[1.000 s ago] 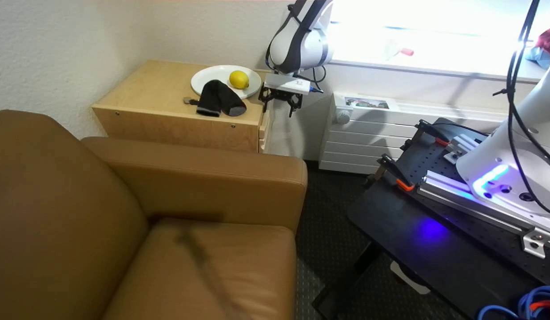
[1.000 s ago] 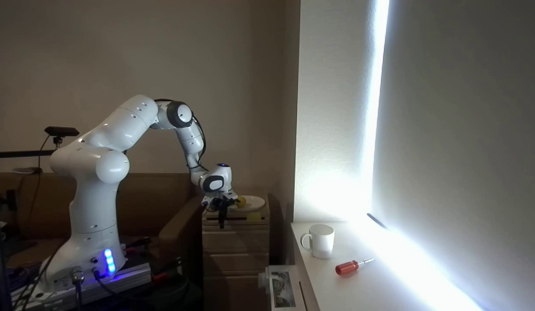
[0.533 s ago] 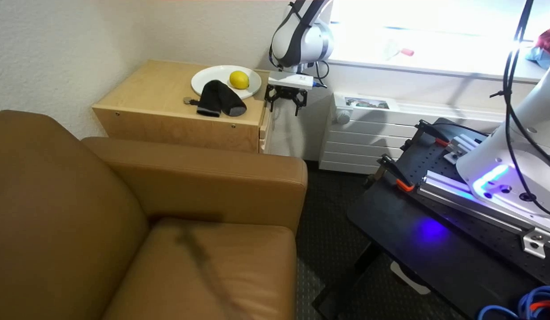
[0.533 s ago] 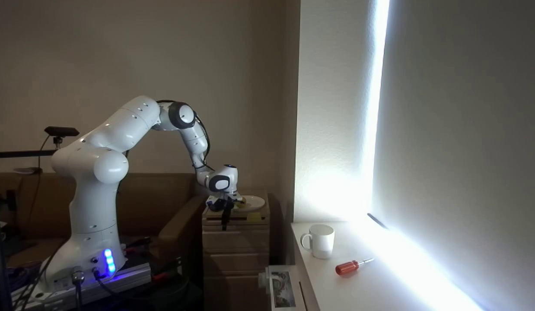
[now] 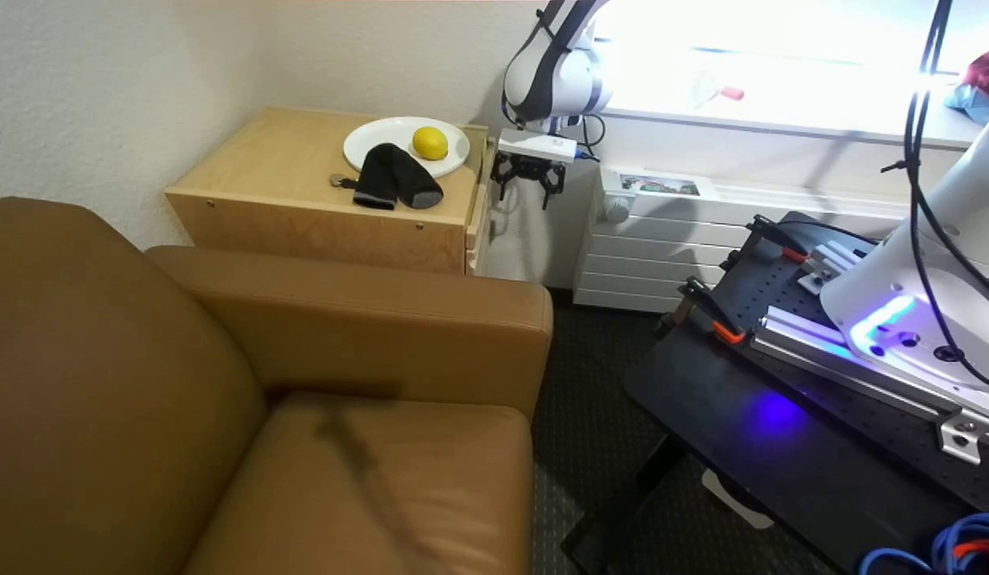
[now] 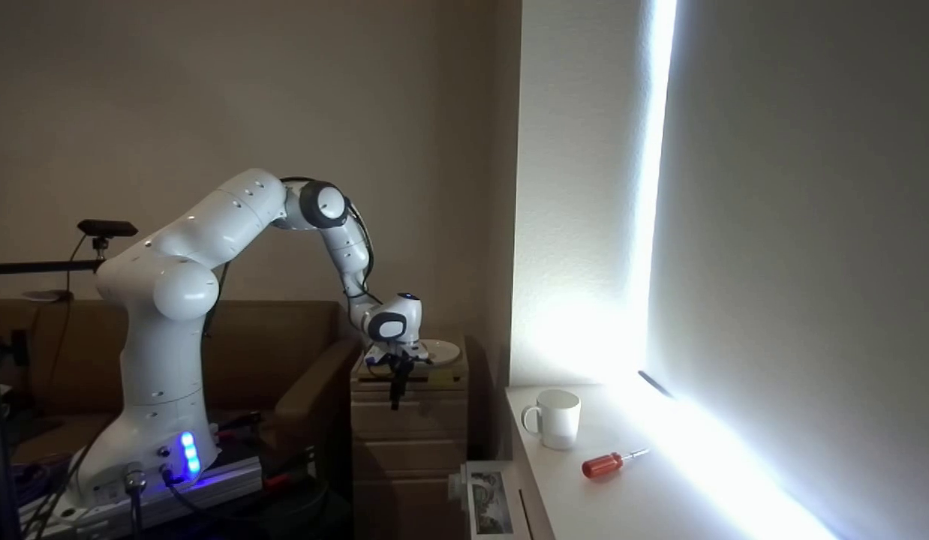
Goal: Pick the sock on the drawer tray, put it on the drawer top, close and open the drawer, then pick the sock and put it on the drawer tray
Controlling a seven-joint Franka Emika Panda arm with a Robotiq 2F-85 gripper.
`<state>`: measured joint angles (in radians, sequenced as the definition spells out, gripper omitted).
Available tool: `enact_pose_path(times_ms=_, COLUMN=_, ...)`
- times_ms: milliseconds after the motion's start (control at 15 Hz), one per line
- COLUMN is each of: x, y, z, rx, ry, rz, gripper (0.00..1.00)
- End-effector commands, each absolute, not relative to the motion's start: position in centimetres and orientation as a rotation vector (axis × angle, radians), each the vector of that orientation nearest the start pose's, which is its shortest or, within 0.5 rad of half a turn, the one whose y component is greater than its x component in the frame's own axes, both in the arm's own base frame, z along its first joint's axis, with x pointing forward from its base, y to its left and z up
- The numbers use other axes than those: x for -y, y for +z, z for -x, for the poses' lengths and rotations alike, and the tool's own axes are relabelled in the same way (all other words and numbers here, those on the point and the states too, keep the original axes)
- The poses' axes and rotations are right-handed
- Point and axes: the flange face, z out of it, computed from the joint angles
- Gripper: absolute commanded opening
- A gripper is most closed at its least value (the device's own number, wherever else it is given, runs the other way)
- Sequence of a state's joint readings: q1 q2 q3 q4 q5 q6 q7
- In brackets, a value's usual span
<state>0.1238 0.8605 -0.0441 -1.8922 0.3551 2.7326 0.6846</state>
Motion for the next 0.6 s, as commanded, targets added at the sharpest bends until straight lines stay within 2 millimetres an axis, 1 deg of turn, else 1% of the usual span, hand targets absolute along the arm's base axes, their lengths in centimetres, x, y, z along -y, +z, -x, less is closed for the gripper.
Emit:
enact_pose_path(times_ms=0, x=-5.2, y=8.0, z=-58.1, rx=-1.189, ry=0.03, rz=2.694, gripper=1.0)
enact_pose_path(times_ms=133, x=-6.5, y=9.4, z=-56.8, rx=-1.074, ry=0.028, rz=2.705, gripper=1.0)
enact_pose_path(times_ms=267, x=-7.7, y=9.8, z=-55.6, rx=-0.981, ry=0.056, rz=2.725, gripper=1.0)
enact_pose_path(times_ms=467, x=-8.7, y=9.6, z=-53.9, rx=-0.877, ry=0.13, rz=2.773, gripper=1.0)
enact_pose_path(times_ms=533, x=-8.9, y=9.2, z=-53.6, rx=-0.865, ry=0.123, rz=2.786, gripper=1.0)
